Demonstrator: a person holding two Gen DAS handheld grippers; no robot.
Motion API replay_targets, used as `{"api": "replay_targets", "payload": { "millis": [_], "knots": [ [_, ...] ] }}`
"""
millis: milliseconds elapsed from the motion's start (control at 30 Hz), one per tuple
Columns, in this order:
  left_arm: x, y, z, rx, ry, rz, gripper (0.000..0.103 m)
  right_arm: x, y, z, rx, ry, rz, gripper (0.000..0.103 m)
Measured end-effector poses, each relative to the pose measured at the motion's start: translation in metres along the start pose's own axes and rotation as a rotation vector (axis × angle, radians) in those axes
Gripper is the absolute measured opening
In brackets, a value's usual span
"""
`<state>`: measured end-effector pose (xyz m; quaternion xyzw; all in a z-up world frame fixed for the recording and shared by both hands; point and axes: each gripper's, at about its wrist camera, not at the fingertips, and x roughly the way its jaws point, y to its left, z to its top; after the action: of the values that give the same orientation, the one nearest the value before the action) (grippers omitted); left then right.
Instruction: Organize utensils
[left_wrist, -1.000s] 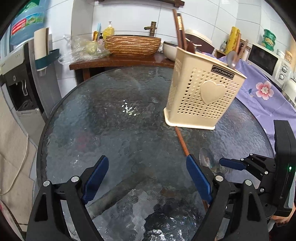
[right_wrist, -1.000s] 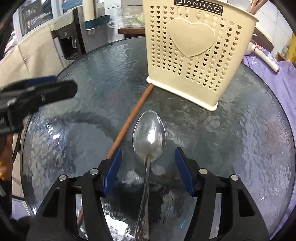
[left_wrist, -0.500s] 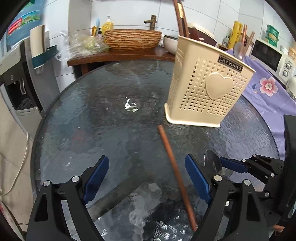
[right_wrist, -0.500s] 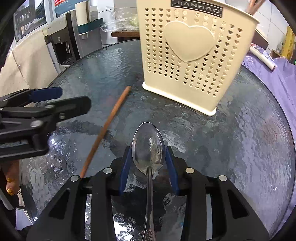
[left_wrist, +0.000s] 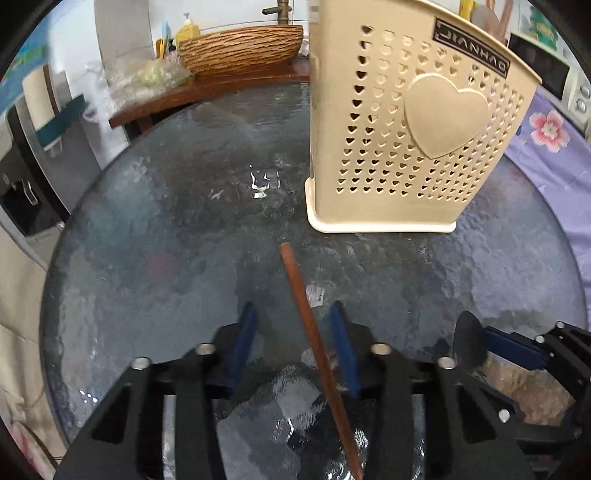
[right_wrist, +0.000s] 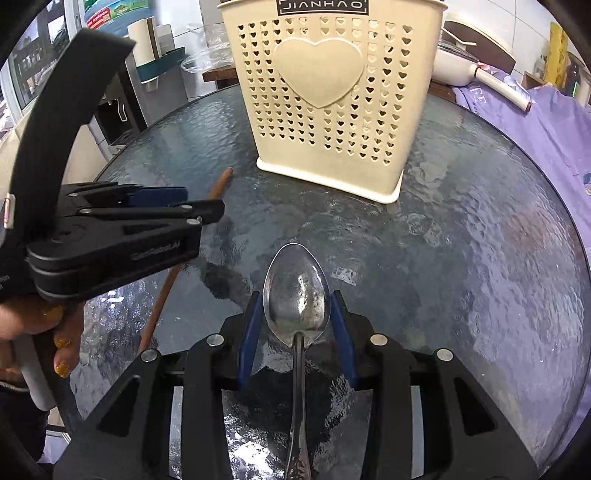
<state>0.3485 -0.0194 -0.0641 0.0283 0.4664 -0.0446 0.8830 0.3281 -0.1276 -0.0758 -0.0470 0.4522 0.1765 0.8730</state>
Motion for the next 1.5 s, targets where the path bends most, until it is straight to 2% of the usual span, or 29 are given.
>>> {"api": "replay_targets", "payload": {
  "millis": [33,100,167,500,667,900,1033,1233,1267,1300,1400,1500],
  "knots": [
    [0.0,-0.001,0.0,0.006,-0.001,-0.001,0.03,-0.001,0.0,0.0,0.0,-0.001,-0.001,0.038],
    [0.0,-0.002,0.0,0.012,-0.001,-0.001,0.015,-0.002,-0.001,-0.002,0.002,-0.003,-0.004,0.038],
    [0.0,-0.003,0.0,0.015,-0.006,0.016,0.009,-0.001,0.0,-0.001,0.001,-0.002,-0.009,0.038],
    [-0.005,-0.006,-0.007,-0.01,-0.017,-0.013,0.006,-0.001,0.004,-0.004,0.019,-0.016,-0.003,0.038],
    [-0.017,-0.007,-0.012,-0.023,-0.041,-0.048,0.006,-0.015,-0.002,-0.002,0.037,-0.066,0.019,0.038],
    [-0.062,-0.006,-0.006,-0.03,-0.142,-0.1,0.006,-0.049,-0.013,0.006,0.098,-0.156,0.095,0.038],
    [-0.096,-0.009,-0.003,-0.02,-0.218,-0.127,0.006,-0.07,-0.013,0.011,0.111,-0.197,0.111,0.038],
    [-0.125,-0.007,0.0,-0.015,-0.272,-0.166,0.006,-0.093,-0.01,0.017,0.104,-0.238,0.124,0.037],
    [-0.127,-0.006,0.0,-0.014,-0.278,-0.167,0.006,-0.095,-0.009,0.017,0.101,-0.242,0.122,0.036],
    [-0.131,-0.005,0.0,-0.013,-0.284,-0.17,0.006,-0.098,-0.007,0.018,0.094,-0.246,0.118,0.013],
    [-0.138,-0.003,0.0,-0.016,-0.29,-0.195,0.006,-0.103,-0.008,0.021,0.093,-0.244,0.138,0.011],
    [-0.143,-0.003,-0.001,-0.008,-0.308,-0.179,0.006,-0.1,-0.007,0.023,0.081,-0.233,0.113,0.01]
  ]
}}
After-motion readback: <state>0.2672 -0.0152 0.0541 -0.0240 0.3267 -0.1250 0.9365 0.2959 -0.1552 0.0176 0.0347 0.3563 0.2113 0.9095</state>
